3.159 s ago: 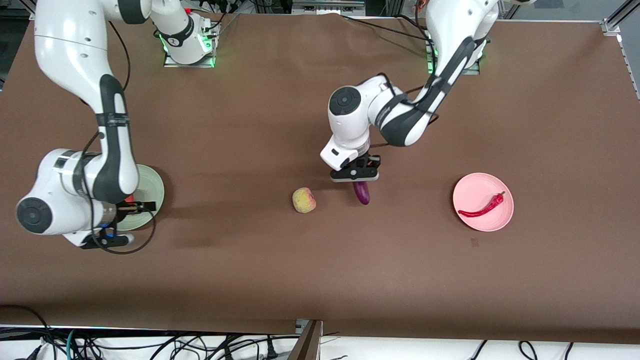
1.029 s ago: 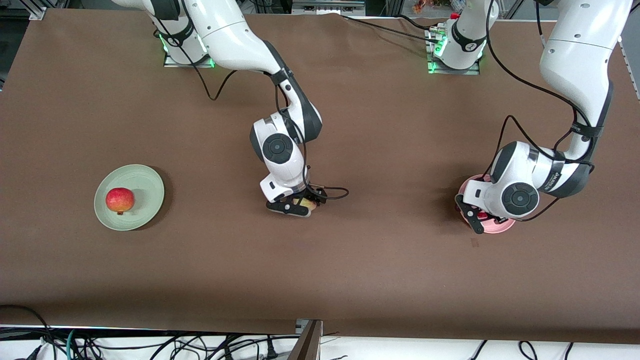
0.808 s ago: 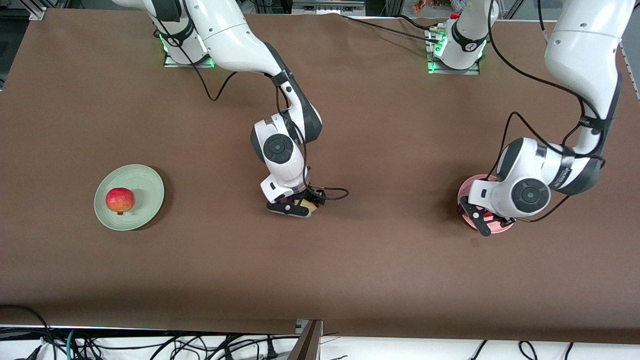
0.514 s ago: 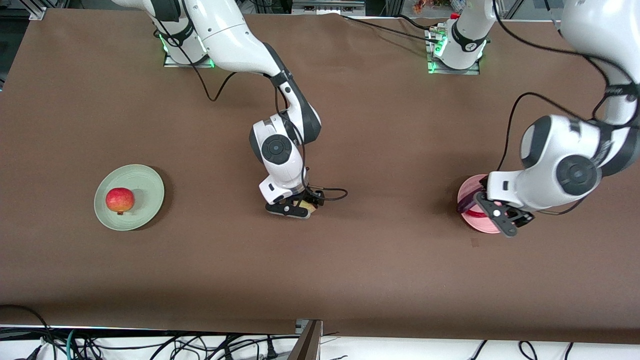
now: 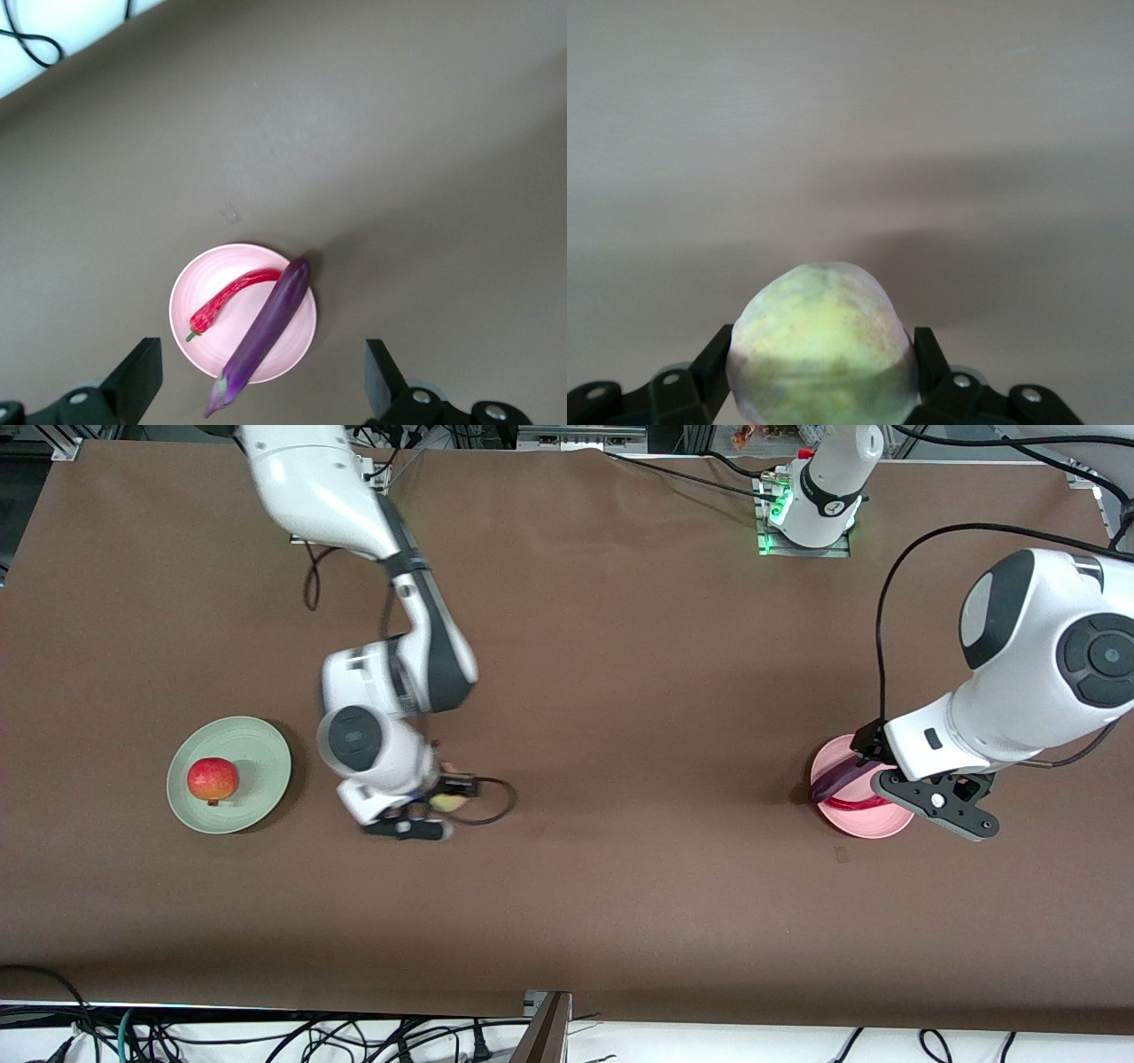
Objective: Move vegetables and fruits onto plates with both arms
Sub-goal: 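Lower the eggplant onto the pink plate while the right gripper carries the apple, then place the apple on the green plate with the right gripper and release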
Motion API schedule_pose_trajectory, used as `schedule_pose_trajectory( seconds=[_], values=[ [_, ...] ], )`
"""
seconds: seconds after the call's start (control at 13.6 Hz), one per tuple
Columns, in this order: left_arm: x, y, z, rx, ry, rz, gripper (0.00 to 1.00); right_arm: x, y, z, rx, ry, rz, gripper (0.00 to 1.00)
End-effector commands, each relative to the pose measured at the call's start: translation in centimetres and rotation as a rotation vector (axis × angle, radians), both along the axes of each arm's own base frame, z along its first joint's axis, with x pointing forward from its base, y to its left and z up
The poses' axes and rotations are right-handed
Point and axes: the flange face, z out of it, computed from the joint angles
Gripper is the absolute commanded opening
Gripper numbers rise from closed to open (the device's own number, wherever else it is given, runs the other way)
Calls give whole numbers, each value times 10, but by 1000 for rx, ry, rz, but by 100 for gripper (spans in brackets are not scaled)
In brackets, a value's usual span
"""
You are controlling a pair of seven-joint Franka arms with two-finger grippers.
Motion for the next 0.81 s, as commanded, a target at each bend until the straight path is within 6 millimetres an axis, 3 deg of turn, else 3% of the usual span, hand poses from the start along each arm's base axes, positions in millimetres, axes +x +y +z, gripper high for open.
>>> schedule_pose_trajectory(
  seconds=[0.0, 0.15, 0.22, 0.29, 0.44, 0.66, 0.73],
  values=[
    [14, 21, 29, -43, -33, 99, 100, 12, -93, 14, -4, 84, 119, 30],
    [7, 30, 52, -98, -56, 224, 100, 17, -161, 12, 4, 128, 180, 30],
    [-11, 37, 79, -129, -72, 299, 100, 16, -187, 5, 12, 155, 169, 30],
    [-36, 44, 93, -134, -73, 358, 100, 14, -211, -4, 8, 177, 148, 30],
    [-77, 59, 95, -119, -47, 448, 100, 12, -252, -25, -21, 210, 137, 30],
    [-123, 83, 77, -98, -13, 481, 100, 10, -299, -58, -19, 235, 137, 30],
    [-132, 66, 80, -88, -12, 450, 100, 9, -302, -64, -18, 237, 134, 30]
  ],
)
